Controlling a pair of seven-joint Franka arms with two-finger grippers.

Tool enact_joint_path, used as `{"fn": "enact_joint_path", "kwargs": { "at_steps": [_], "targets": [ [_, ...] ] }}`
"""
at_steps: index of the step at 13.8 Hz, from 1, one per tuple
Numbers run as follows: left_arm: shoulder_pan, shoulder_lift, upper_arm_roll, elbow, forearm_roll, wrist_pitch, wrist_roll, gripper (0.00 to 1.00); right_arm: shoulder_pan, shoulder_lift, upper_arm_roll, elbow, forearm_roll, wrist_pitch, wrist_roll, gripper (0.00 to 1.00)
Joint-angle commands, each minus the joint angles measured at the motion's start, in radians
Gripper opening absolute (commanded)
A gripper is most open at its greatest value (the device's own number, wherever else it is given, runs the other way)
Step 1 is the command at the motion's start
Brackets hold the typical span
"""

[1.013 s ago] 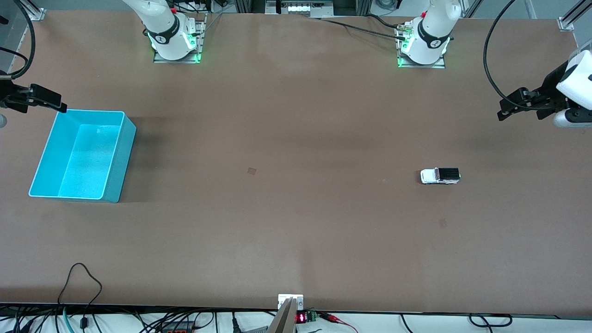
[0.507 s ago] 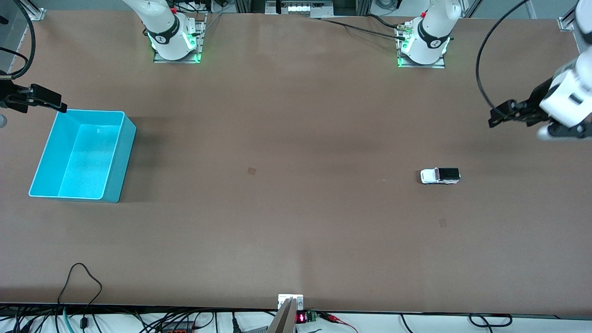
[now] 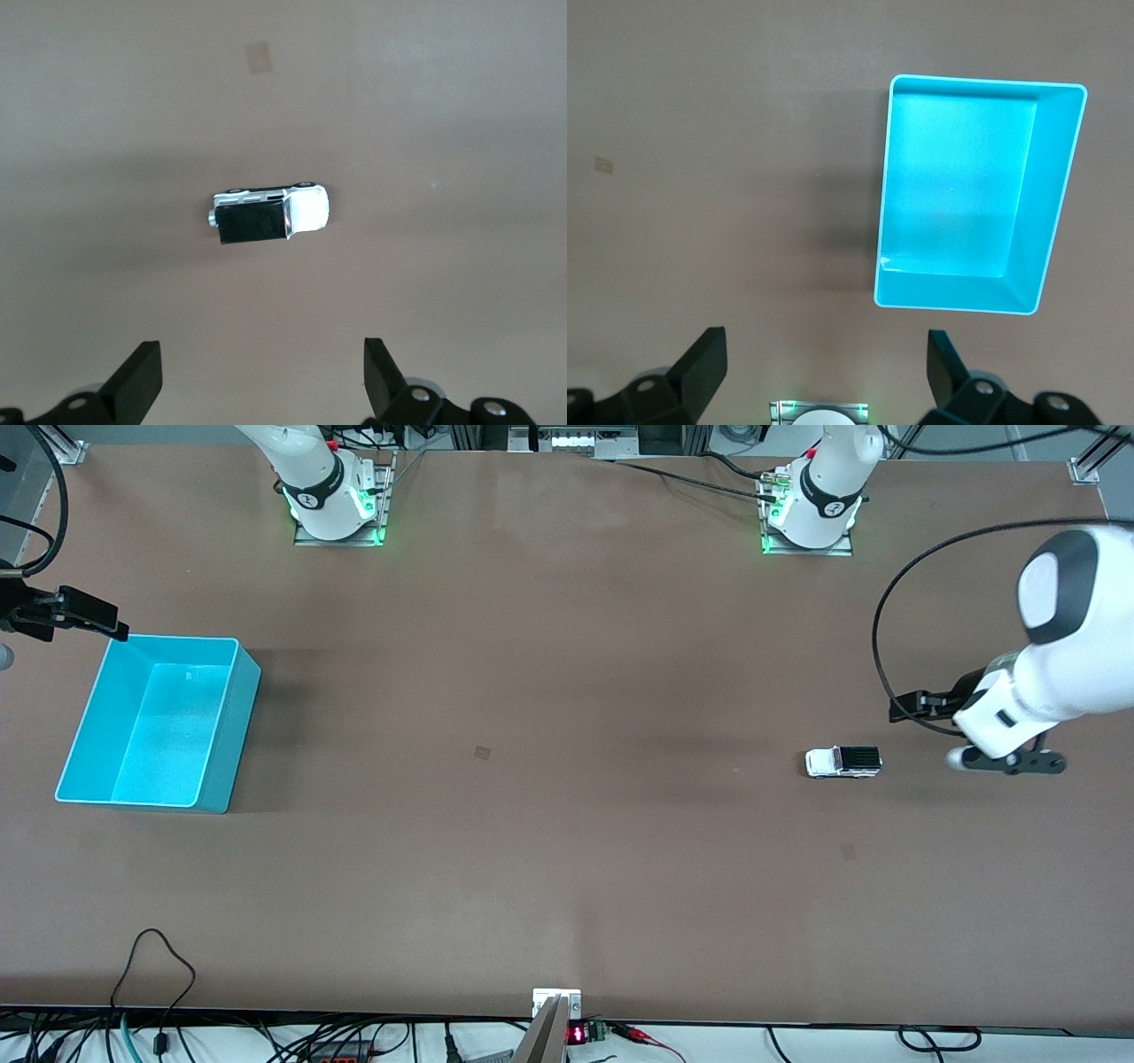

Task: Wind and store white jeep toy
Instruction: 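Move the left gripper over the white toy jeep, then lower the open left gripper onto the jeep's roof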

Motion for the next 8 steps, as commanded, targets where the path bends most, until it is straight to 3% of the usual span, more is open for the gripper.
{"fn": "enact_joint_path", "kwargs": {
  "at_steps": [1,8],
  "targets": [
    [-0.003,0.046,0.005,0.008,0.004,0.041,0.171,1.0,0.0,-0.019,0.004,-0.019,-0.006,0.009,0.015,1.0],
    [0.006,0.051,0.005,-0.232,0.006,0.342,0.607,1.0,0.0,-0.019,0.004,-0.019,-0.006,0.009,0.015,1.0]
  ]
}}
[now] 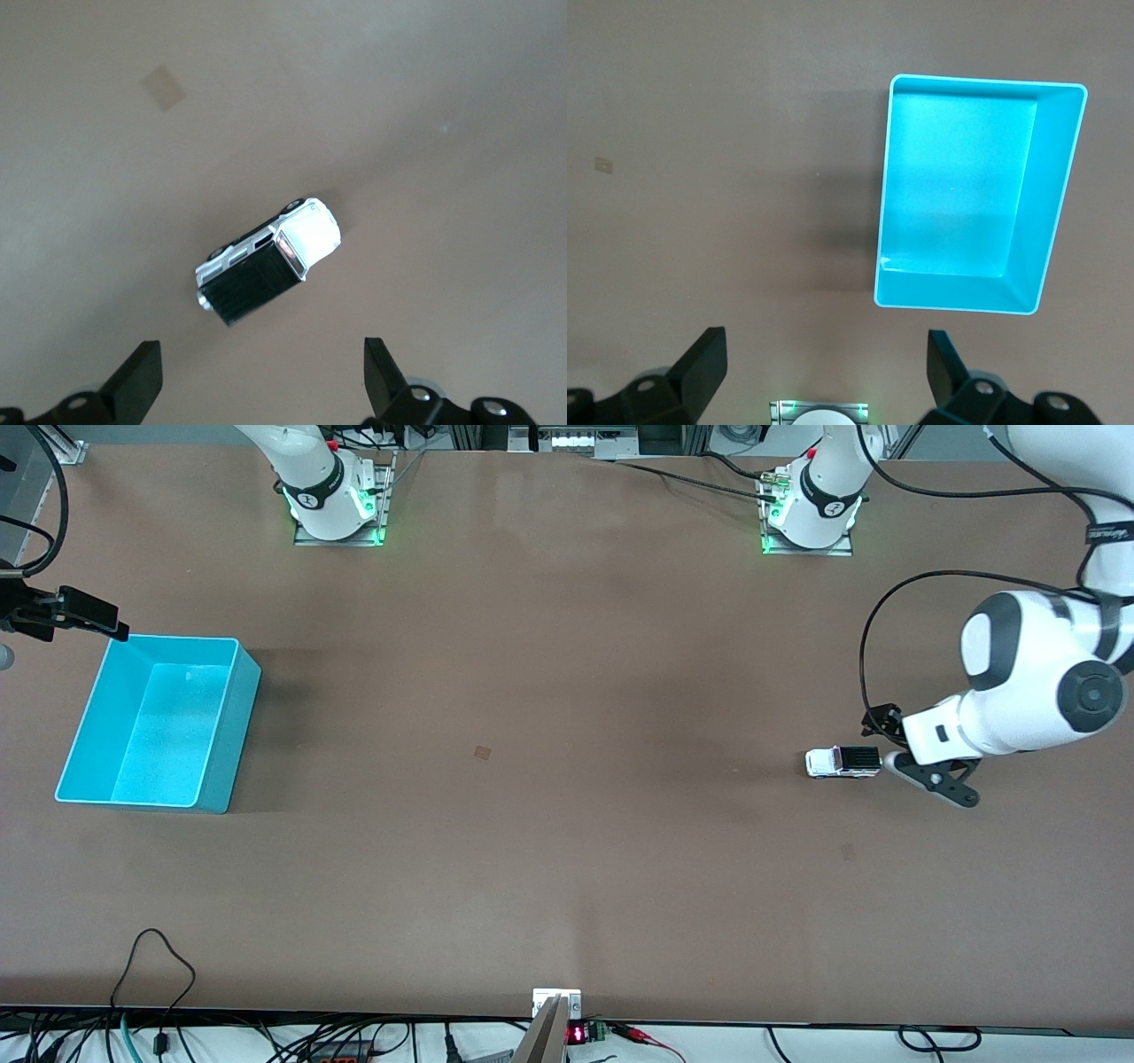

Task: Wind and store white jeep toy
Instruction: 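Lower the open left gripper onto the jeep's roof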

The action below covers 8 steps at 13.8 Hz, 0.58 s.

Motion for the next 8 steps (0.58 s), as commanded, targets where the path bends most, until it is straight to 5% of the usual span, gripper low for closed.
{"fn": "enact_joint_path", "kwargs": {
  "at_steps": [1,8],
  "targets": [
    [0.002,-0.011,0.004,-0.08,0.007,0.086,0.187,1.0,0.0,-0.019,0.004,-0.019,-0.006,0.009,0.015,1.0],
    [0.024,0.033,0.002,-0.143,0.005,0.29,0.771,1.0,0.0,-0.019,0.004,-0.02,-0.006,0.009,0.015,1.0]
  ]
}}
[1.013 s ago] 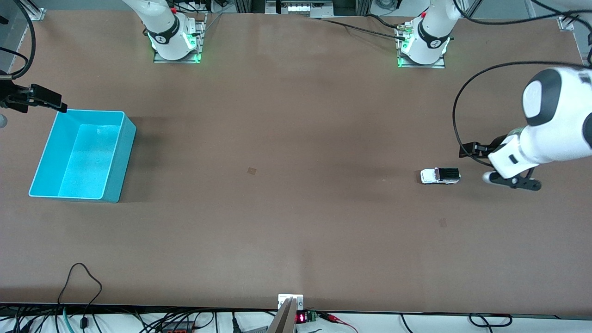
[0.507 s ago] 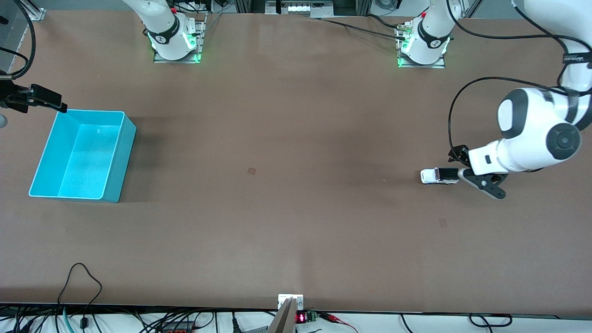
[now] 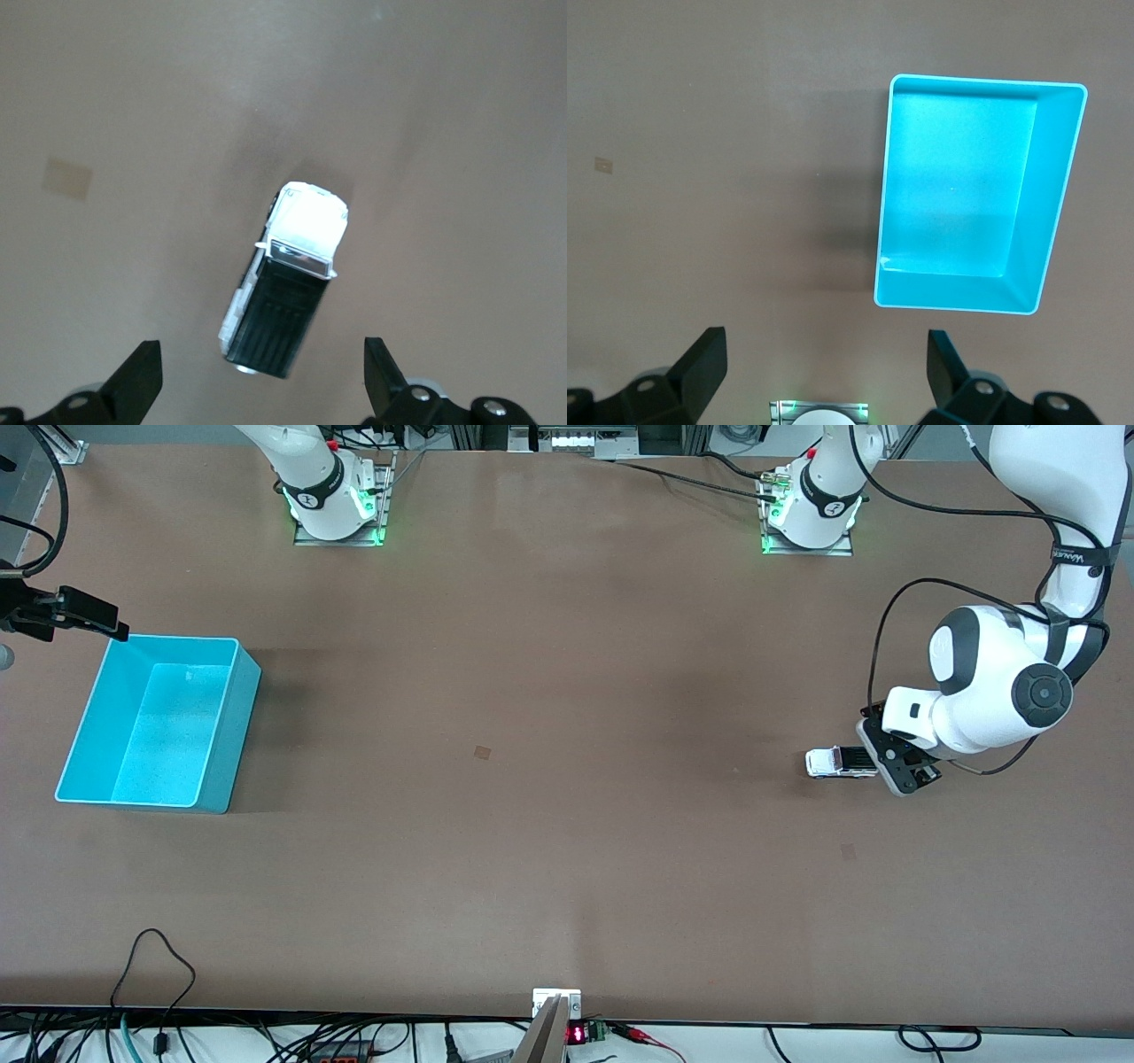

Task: Wind and store white jeep toy
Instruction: 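Lower the open left gripper onto the jeep's roof, then press the jeep down against the table with the left gripper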

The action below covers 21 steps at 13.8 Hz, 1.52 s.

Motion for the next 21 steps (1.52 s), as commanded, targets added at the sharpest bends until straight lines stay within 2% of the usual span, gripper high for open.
{"fn": "enact_joint_path", "kwargs": {
  "at_steps": [1,6,14,17,21],
  "targets": [
    [0.012,-0.002,0.0,-0.05,0.005,0.097,0.175,1.0,0.0,-0.019,0.004,-0.02,-0.004,0.008,0.015,1.0],
    [0.021,0.017,-0.002,-0.127,0.005,0.243,0.272,1.0,-0.002,-0.019,0.002,-0.019,-0.001,0.006,0.013,1.0],
    [0.021,0.024,-0.011,-0.171,0.006,0.249,0.315,1.0,0.0,-0.018,0.002,-0.02,-0.001,0.006,0.015,1.0],
    [0.021,0.04,-0.011,-0.185,0.006,0.306,0.317,1.0,-0.002,-0.018,0.002,-0.019,-0.001,0.006,0.013,1.0],
    [0.021,0.046,-0.011,-0.193,0.005,0.312,0.315,1.0,-0.002,-0.018,0.002,-0.02,-0.001,0.005,0.013,1.0]
  ]
}}
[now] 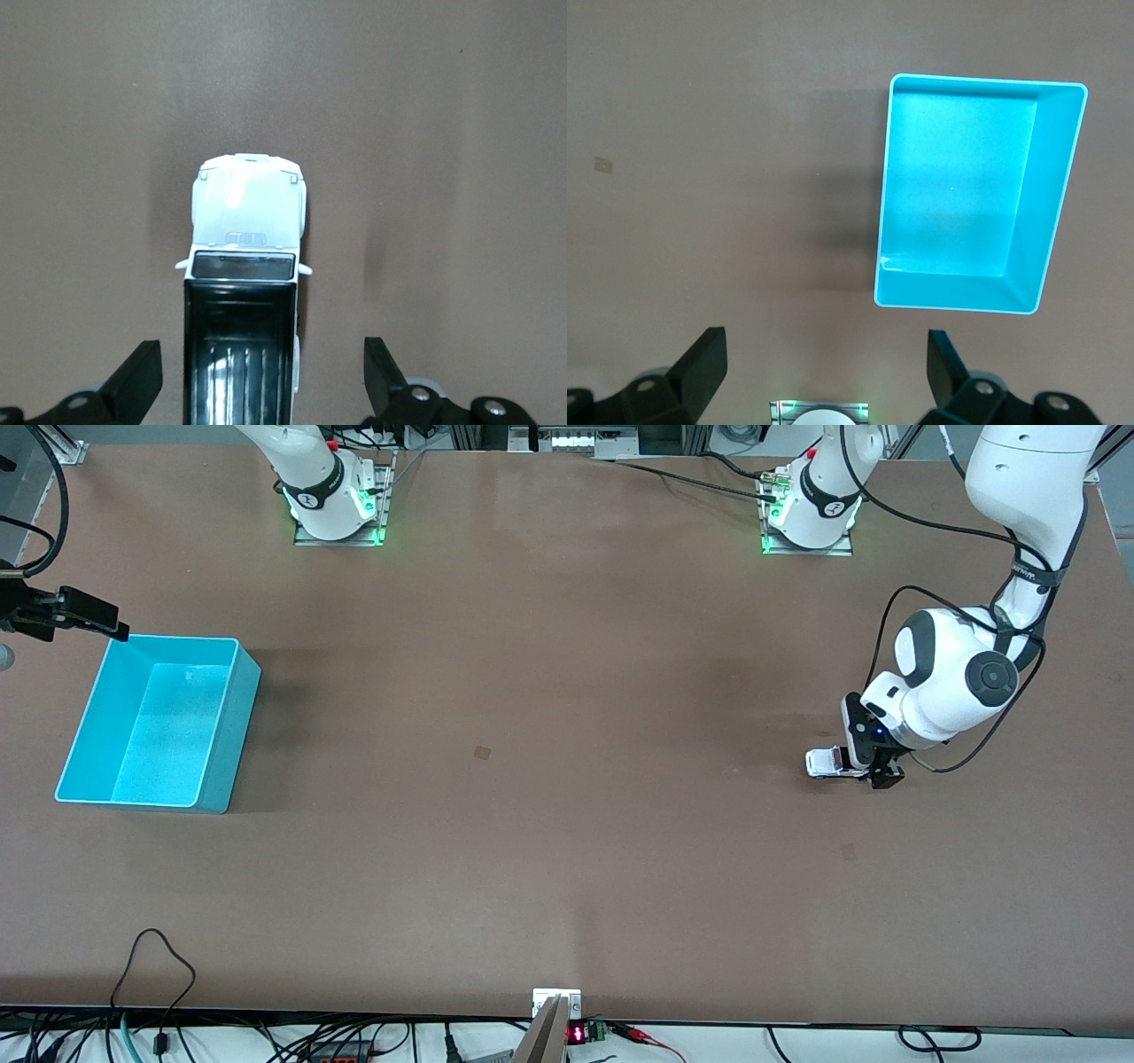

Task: Wind and store white jeep toy
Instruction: 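Press the jeep down against the table with the left gripper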

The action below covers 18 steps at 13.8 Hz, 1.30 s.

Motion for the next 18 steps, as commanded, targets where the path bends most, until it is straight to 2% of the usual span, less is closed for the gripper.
{"fn": "enact_joint_path", "kwargs": {
  "at_steps": [1,3,6,9,18],
  "targets": [
    [0.005,-0.003,-0.005,-0.012,0.006,0.014,0.017,1.0,0.0,-0.019,0.002,-0.018,-0.001,0.005,0.014,1.0],
    [0.002,-0.003,-0.007,-0.012,0.006,0.014,0.019,0.96,0.0,-0.019,0.002,-0.018,-0.001,0.005,0.012,1.0],
    [-0.001,0.005,-0.007,-0.01,0.006,0.017,0.037,0.84,-0.002,-0.019,0.002,-0.02,-0.001,0.003,0.012,1.0],
    [-0.001,0.016,-0.007,-0.009,0.006,0.073,0.168,0.7,0.0,-0.018,0.002,-0.018,-0.001,0.003,0.014,1.0],
    [-0.001,0.007,-0.008,-0.01,-0.014,0.062,0.141,0.69,0.0,-0.018,0.002,-0.018,-0.001,0.003,0.012,1.0]
  ]
}}
